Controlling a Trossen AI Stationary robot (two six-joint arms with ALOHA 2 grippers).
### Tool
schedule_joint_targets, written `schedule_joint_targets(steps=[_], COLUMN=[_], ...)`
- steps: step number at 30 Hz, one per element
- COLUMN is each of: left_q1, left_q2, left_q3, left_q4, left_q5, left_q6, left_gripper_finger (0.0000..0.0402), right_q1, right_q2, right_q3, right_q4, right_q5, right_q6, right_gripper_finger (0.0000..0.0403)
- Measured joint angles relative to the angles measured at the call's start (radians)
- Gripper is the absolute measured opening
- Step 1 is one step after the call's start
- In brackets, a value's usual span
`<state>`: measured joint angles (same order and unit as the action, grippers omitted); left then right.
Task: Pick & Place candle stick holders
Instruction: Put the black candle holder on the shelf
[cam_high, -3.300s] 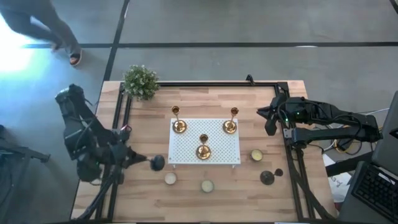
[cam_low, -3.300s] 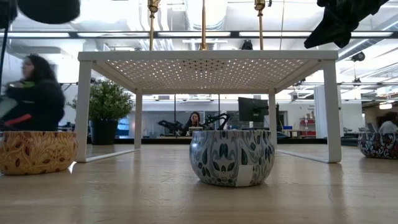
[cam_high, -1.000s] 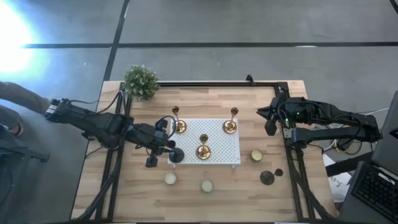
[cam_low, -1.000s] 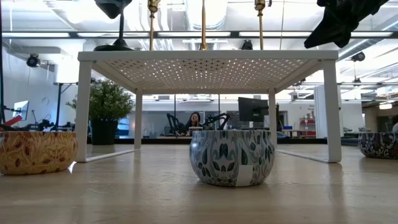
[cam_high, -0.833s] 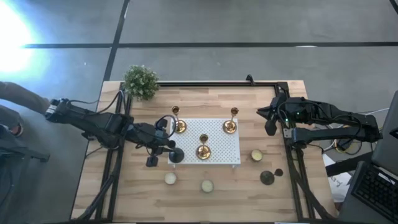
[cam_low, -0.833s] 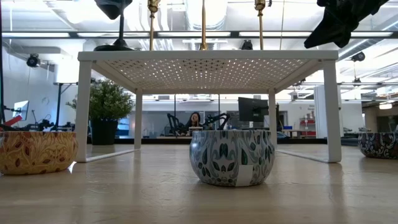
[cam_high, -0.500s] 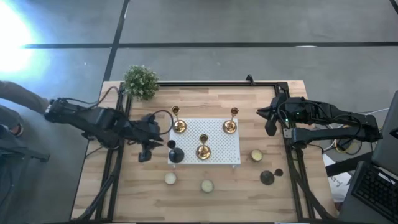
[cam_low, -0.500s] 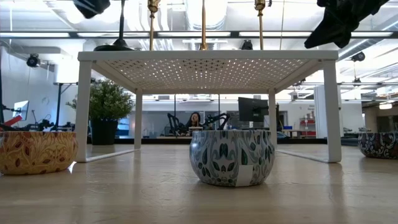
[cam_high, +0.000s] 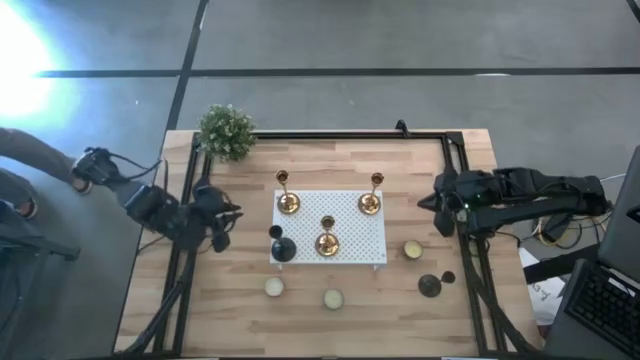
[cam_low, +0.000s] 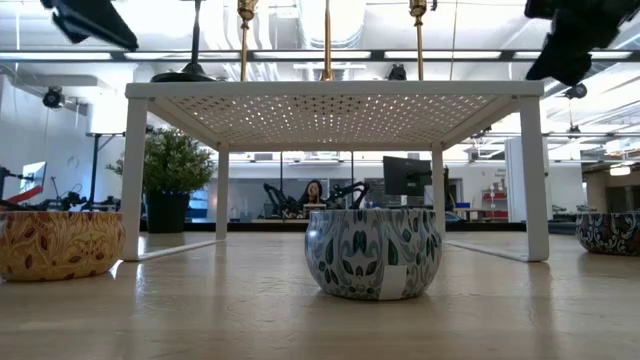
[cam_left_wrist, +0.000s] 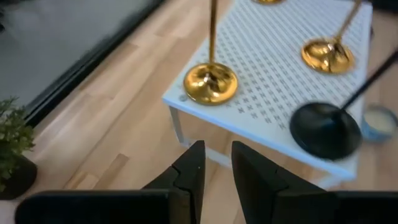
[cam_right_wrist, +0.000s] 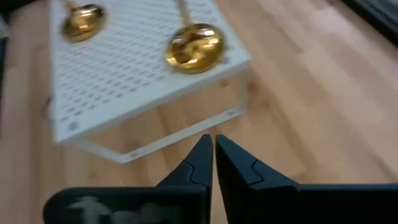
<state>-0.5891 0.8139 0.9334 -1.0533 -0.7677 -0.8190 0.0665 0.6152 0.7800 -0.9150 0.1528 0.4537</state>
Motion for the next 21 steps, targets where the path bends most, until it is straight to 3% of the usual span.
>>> schedule_joint_targets(steps=[5, 11, 15, 21], left_q1=[-0.054, -0.055, -0.055, -0.055], left_q2=[-0.026, -0.031, -0.040, -0.065], left_q3=[-0.145, -0.246, -0.282, -0.301], left_q4=[0.113, 0.162, 0.162, 0.142], left_q5=[-0.140, -0.188, -0.253, -0.323], left_q6=[-0.078, -0.143, -0.167, -0.212], left_gripper_finger=[0.0083, 0.0083, 0.0083, 0.0083], right_q1=[0.202, 0.469, 0.639, 0.868], right_q2=[0.020, 0.140, 0.290, 0.524], right_q3=[0.073, 0.199, 0.283, 0.424], right_q4=[-0.066, -0.177, -0.384, -0.661], right_q5=[0.179, 0.335, 0.399, 0.406], right_q6=[0.087, 0.233, 0.451, 0.856], right_gripper_finger=[0.0008, 0.0008, 0.0008, 0.0008])
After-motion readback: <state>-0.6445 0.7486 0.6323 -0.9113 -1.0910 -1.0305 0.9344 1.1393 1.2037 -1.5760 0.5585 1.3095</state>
